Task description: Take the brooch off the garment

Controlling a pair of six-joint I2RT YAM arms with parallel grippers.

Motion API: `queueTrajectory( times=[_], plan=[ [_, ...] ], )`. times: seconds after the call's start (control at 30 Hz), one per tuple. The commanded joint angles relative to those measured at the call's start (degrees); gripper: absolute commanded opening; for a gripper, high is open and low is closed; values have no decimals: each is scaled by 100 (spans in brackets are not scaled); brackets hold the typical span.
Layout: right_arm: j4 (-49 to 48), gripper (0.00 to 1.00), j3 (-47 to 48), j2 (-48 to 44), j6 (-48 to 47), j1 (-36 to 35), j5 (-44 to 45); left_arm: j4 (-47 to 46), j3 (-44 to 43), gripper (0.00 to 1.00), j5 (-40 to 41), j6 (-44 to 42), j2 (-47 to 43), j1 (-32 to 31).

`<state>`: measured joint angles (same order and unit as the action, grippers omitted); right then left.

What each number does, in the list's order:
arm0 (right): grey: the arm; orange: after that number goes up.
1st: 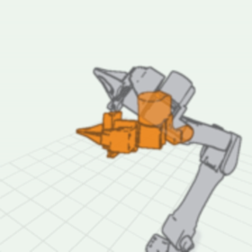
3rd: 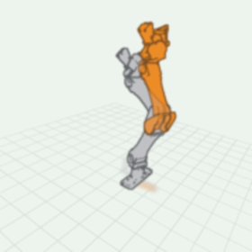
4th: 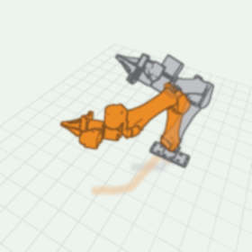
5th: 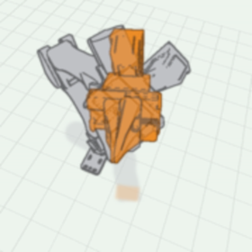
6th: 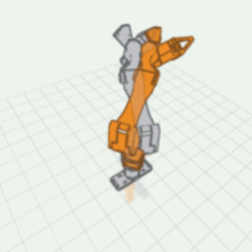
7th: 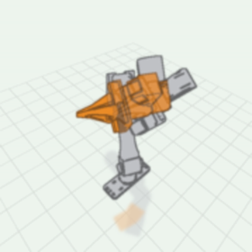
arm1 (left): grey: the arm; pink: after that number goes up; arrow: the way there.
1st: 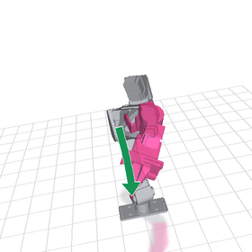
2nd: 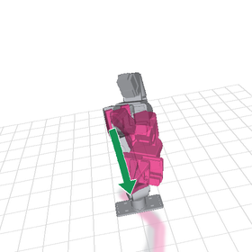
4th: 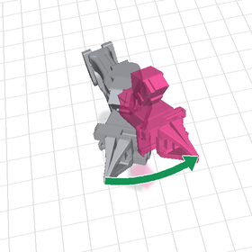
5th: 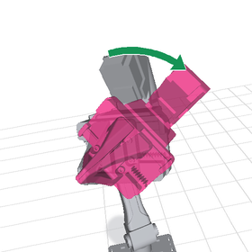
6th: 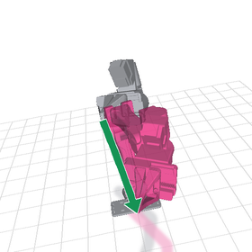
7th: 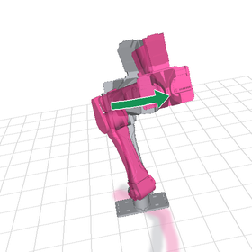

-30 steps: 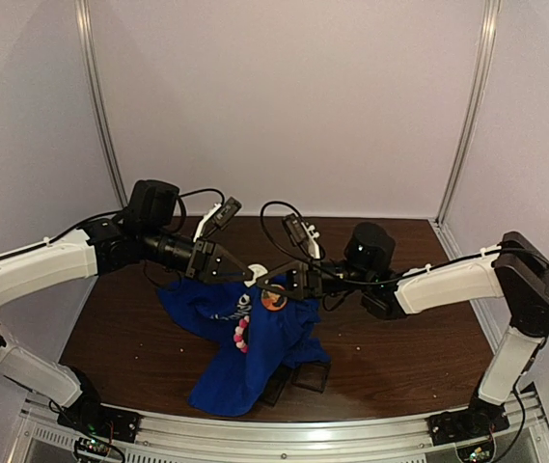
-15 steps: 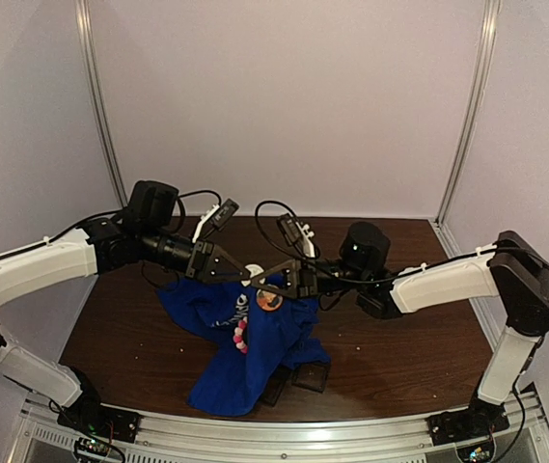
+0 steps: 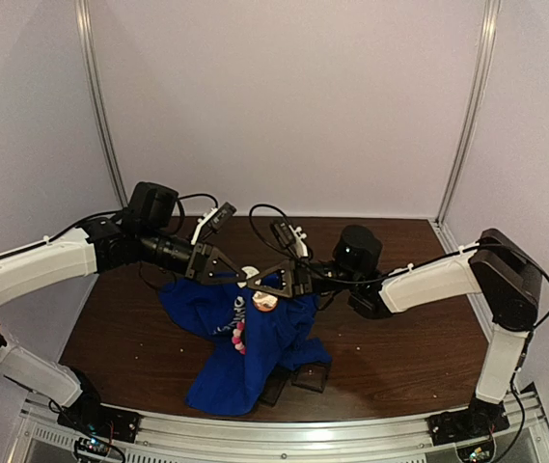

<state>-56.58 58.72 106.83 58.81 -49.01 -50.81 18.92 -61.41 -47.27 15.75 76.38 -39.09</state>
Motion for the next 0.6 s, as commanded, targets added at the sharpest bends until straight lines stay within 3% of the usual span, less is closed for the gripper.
queueTrajectory(
  times=[0.0, 0.33, 0.57],
  plan=[
    [1432, 0, 117, 516, 278, 232, 651, -541, -221, 0, -936, -261, -273, -231],
    [1502, 0, 535, 821, 220, 258, 420, -562, -196, 0, -976, -233, -248, -249],
    [1382, 9, 585, 647, -103, 260, 253, -503, -249, 0, -821, -195, -178, -249]
  ],
)
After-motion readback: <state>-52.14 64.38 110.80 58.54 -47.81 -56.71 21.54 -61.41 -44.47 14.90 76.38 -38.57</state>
